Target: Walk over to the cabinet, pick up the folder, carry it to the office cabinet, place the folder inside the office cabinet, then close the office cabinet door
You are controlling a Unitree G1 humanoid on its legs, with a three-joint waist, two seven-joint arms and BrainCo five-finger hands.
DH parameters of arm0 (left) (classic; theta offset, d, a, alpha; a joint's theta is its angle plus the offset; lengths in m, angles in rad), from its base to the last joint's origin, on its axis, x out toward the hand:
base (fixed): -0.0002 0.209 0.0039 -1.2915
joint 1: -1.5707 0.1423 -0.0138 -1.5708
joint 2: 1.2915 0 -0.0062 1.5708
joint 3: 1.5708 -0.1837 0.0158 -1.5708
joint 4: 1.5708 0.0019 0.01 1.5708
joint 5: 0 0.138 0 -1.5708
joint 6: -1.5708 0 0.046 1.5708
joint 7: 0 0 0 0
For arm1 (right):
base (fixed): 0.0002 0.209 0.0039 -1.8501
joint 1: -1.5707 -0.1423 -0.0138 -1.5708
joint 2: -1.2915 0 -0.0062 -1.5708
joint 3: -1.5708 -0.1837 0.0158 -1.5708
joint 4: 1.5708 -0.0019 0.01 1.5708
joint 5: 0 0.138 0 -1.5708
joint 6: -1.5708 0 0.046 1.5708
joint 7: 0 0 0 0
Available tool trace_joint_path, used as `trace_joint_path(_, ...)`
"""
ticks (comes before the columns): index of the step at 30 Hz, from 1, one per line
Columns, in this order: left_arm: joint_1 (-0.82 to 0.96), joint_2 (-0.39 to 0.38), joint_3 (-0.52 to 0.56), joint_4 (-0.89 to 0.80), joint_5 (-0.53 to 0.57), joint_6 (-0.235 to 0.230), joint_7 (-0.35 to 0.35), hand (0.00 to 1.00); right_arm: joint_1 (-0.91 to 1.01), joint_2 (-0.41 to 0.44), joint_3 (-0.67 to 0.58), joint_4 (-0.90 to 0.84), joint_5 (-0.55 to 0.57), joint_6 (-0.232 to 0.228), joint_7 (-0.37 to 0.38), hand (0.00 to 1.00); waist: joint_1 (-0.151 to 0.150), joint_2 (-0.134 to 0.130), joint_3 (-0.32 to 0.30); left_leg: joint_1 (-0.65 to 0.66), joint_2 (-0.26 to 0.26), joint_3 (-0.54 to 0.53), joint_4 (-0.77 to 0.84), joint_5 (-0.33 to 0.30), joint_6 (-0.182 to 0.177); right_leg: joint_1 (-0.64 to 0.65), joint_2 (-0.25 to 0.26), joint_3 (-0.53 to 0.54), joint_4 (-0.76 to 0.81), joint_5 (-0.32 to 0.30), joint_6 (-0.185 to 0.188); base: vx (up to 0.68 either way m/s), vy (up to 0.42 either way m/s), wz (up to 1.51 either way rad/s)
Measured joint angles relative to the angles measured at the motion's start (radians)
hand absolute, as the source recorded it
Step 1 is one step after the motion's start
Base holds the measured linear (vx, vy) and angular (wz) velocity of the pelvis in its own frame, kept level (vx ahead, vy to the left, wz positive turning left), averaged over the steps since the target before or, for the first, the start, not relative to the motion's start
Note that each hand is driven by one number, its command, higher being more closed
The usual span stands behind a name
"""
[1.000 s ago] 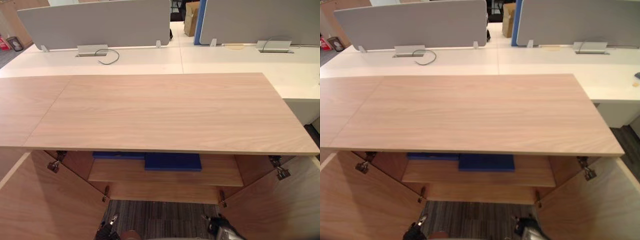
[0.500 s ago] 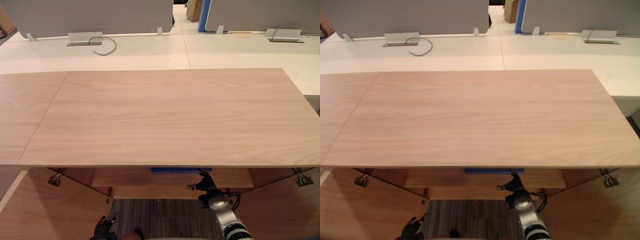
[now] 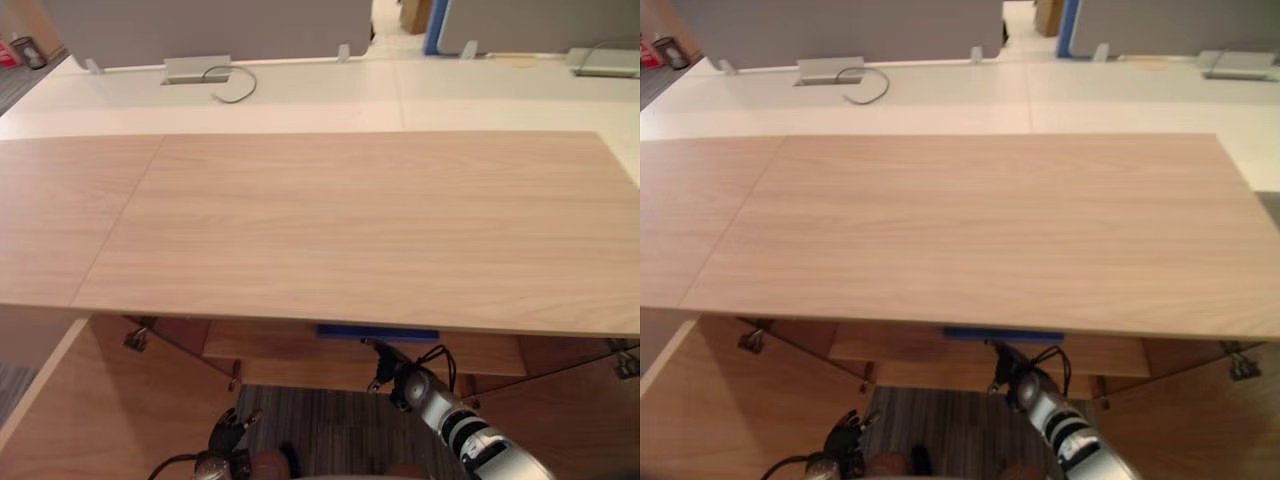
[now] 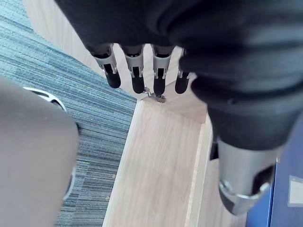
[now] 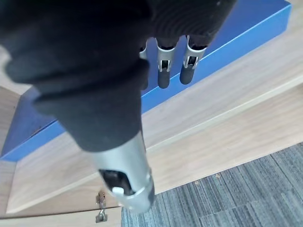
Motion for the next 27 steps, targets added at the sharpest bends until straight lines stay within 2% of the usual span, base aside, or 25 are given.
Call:
trace_joint_path(2,-0.006,0.011,-0.008,-0.001,-0.004,-0.008,0.001,0.0,-0.017,-0.023,0.008,0.003,-0.016,-0.01,0.007,0.0,0.002,0.008,0.019,-0.048,0.006,-0.005,0.116,-0.071,0.011,-0.031,-0.035,0.001,0.102,-0.065,0.005,-0.12,0.072,0.18)
trace_joint_path(4,-0.034,0.029,-0.01,0.005,-0.005,-0.009,0.001,0.0,-0.042,-0.053,0.028,0.006,-0.029,-0.016,0.009,0.0,0.003,0.012,0.061,-0.116,0.004,-0.017,0.256,-0.163,0.024,-0.065,-0.085,0.002,0.215,-0.174,0.014,-0.15,0.057,0.2)
trace_joint_path(5,-0.037,0.032,-0.01,0.005,-0.005,-0.009,0.001,0.0,-0.045,-0.057,0.029,0.006,-0.029,-0.015,0.009,0.0,0.002,0.012,0.071,-0.132,0.003,-0.022,0.289,-0.179,0.028,-0.072,-0.096,0.002,0.238,-0.196,0.016,-0.19,0.058,0.22)
trace_joint_path(7,-0.042,0.051,-0.01,0.01,-0.006,-0.007,0.0,0.0,-0.046,-0.064,0.029,0.018,-0.028,-0.014,0.01,0.0,0.002,0.011,0.088,-0.198,0.0,-0.039,0.404,-0.242,0.04,-0.109,-0.137,0.002,0.33,-0.288,0.039,-0.21,0.054,0.19)
trace_joint_path(10,-0.043,0.066,-0.01,0.04,-0.004,0.0,0.0,0.0,-0.067,-0.081,0.029,0.041,-0.026,-0.01,0.01,0.0,-0.004,0.016,0.109,-0.271,-0.005,-0.051,0.519,-0.287,0.059,-0.177,-0.19,0.023,0.465,-0.355,0.047,-0.21,0.029,0.19)
trace_joint_path(17,-0.004,0.065,-0.004,0.041,-0.006,0.017,-0.001,0.0,-0.155,-0.113,0.023,0.091,-0.008,0.012,0.007,0.0,0.002,0.02,0.125,-0.424,-0.004,-0.065,0.654,-0.3,0.076,-0.332,-0.241,0.061,0.629,-0.404,0.019,-0.14,-0.026,0.1)
trace_joint_path(19,-0.003,0.064,-0.004,0.036,-0.006,0.019,-0.001,0.0,-0.182,-0.112,0.022,0.119,0.014,0.015,0.007,0.0,0.004,0.024,0.128,-0.454,-0.003,-0.069,0.687,-0.305,0.083,-0.363,-0.249,0.072,0.662,-0.409,0.021,-0.03,0.014,0.07)
trace_joint_path(27,0.01,0.045,-0.005,-0.056,-0.008,0.029,-0.001,0.0,-0.24,-0.126,-0.097,0.196,0.061,0.05,-0.015,0.0,0.01,0.067,0.16,-0.531,-0.01,-0.086,0.773,-0.327,0.093,-0.419,-0.278,0.083,0.741,-0.43,0.02,-0.01,0.043,0.08)
